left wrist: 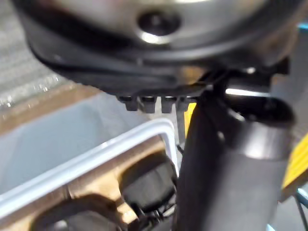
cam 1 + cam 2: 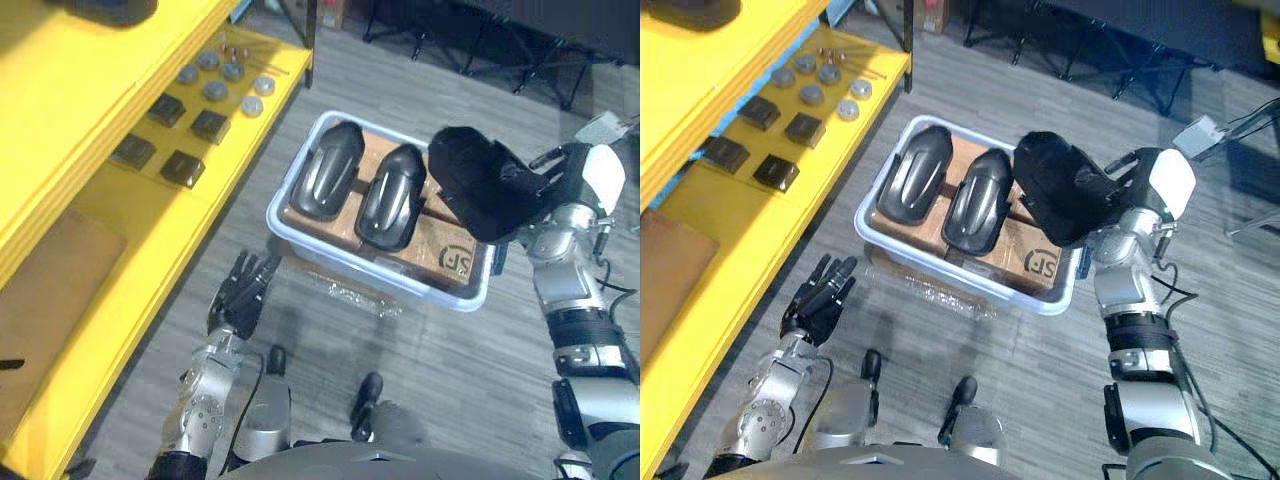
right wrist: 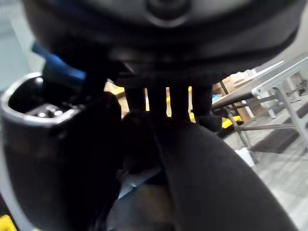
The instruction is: Walk over and take three plastic housings, then place them on the shelf
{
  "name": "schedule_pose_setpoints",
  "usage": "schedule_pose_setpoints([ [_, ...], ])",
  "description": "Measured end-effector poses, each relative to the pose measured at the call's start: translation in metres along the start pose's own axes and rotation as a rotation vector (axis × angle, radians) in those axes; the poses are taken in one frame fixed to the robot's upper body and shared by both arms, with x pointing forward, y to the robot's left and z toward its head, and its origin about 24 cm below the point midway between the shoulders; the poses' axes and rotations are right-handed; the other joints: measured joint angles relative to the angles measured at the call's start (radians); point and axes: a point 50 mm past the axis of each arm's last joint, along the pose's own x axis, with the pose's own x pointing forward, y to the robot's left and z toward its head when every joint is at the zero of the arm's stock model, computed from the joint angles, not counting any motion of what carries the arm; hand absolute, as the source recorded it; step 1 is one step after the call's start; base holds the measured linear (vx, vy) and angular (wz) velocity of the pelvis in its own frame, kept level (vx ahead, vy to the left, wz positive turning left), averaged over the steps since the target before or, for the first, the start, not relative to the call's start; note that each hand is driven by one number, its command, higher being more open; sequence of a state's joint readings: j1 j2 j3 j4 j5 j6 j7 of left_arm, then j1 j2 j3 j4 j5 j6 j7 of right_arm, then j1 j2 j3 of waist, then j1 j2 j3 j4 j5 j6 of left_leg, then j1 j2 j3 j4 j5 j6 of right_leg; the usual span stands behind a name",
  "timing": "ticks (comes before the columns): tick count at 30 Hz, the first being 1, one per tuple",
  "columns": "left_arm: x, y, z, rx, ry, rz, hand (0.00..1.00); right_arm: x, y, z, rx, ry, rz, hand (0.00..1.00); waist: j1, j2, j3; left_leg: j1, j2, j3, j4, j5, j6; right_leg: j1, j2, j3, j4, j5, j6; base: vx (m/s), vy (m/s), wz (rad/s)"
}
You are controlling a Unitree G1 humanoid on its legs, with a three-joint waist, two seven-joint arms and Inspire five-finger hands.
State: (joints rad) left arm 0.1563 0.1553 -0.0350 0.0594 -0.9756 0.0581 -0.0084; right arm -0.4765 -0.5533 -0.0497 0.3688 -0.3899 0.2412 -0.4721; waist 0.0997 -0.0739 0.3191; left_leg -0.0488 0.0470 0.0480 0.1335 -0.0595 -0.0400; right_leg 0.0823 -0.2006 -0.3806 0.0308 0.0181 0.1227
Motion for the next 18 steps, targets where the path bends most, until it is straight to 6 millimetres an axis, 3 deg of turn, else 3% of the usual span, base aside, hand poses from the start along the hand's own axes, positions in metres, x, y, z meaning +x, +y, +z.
schedule_pose_setpoints([
  [5,0.021,-0.035,-0.001,-0.113,0.078,-0.138,1.0,-0.006,-0.004,0.03,0.084,-0.187,-0.084,0.0,-0.009,0.0,-0.052,0.031,-0.002,0.012,-0.018,0.001,0.001,0.025,-0.006,0.0,-0.021,0.019,0.003,0.04,0.026,-0.07],
  [10,0.024,-0.057,-0.023,-0.158,0.243,-0.224,1.0,-0.022,-0.003,0.071,0.146,-0.445,-0.101,0.0,-0.026,0.001,-0.113,0.066,-0.004,0.033,-0.052,0.008,0.004,0.029,-0.008,0.006,-0.021,0.023,0.007,-0.01,0.021,-0.13],
  [13,0.023,-0.071,-0.039,-0.141,0.334,-0.273,1.0,-0.037,0.004,0.093,0.191,-0.58,-0.071,0.0,-0.036,0.003,-0.133,0.082,-0.004,0.038,-0.067,0.018,0.004,0.036,-0.007,0.006,-0.021,0.023,0.007,-0.03,0.002,-0.02],
  [18,0.022,-0.087,-0.049,-0.172,0.395,-0.329,1.0,-0.06,0.023,0.113,0.287,-0.687,0.014,0.0,-0.053,0.014,-0.152,0.098,-0.011,0.041,-0.111,0.049,0.006,0.033,-0.008,0.007,-0.021,0.025,0.004,-0.08,-0.008,-0.01],
])
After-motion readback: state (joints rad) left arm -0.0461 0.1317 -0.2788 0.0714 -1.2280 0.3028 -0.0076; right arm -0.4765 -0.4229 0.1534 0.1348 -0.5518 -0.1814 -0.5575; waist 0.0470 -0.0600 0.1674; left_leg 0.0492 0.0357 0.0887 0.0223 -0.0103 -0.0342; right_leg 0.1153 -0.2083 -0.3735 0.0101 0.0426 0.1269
